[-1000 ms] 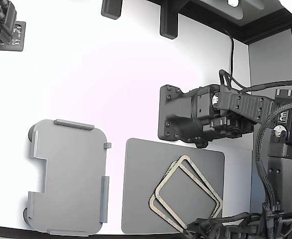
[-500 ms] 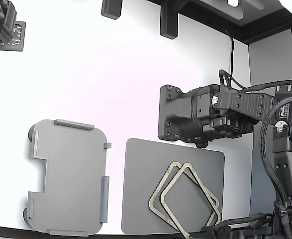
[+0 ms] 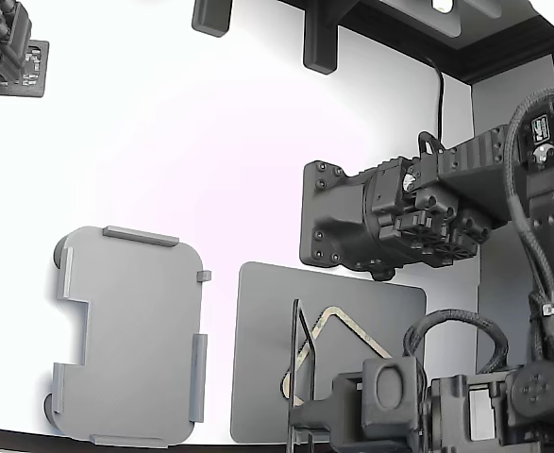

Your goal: Move top rectangular frame to the holder.

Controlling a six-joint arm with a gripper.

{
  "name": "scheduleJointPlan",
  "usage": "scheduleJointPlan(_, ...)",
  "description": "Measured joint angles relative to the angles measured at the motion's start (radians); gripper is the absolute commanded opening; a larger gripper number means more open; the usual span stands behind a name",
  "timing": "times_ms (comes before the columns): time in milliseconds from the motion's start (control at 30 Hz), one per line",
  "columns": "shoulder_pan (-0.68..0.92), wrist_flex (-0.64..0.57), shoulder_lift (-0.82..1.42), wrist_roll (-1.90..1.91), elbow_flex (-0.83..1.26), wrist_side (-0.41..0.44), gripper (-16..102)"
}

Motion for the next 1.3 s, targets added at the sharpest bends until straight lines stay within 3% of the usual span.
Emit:
scheduleJointPlan(200,-0.067,-0.006,0.166,-0.135,0.009,0.15,-11)
scheduleJointPlan(333,-0.124,0.052,0.187,-0.173,-0.061,0.176,-11)
scheduleJointPlan(400,-0.166,0.089,0.189,-0.127,-0.103,0.153,-11)
scheduleJointPlan(433,-0.186,0.095,0.195,-0.094,-0.114,0.138,-3)
scheduleJointPlan(467,-0.206,0.092,0.199,-0.051,-0.117,0.126,-11)
scheduleJointPlan(700,-0.342,0.153,0.112,0.477,-0.225,0.078,-12)
scheduleJointPlan(867,-0.456,0.252,-0.035,1.062,-0.39,-0.051,-12)
scheduleJointPlan(1100,-0.575,0.255,-0.206,1.802,-0.518,-0.21,-12)
scheduleJointPlan(1300,-0.634,0.255,-0.275,2.198,-0.515,-0.334,-12)
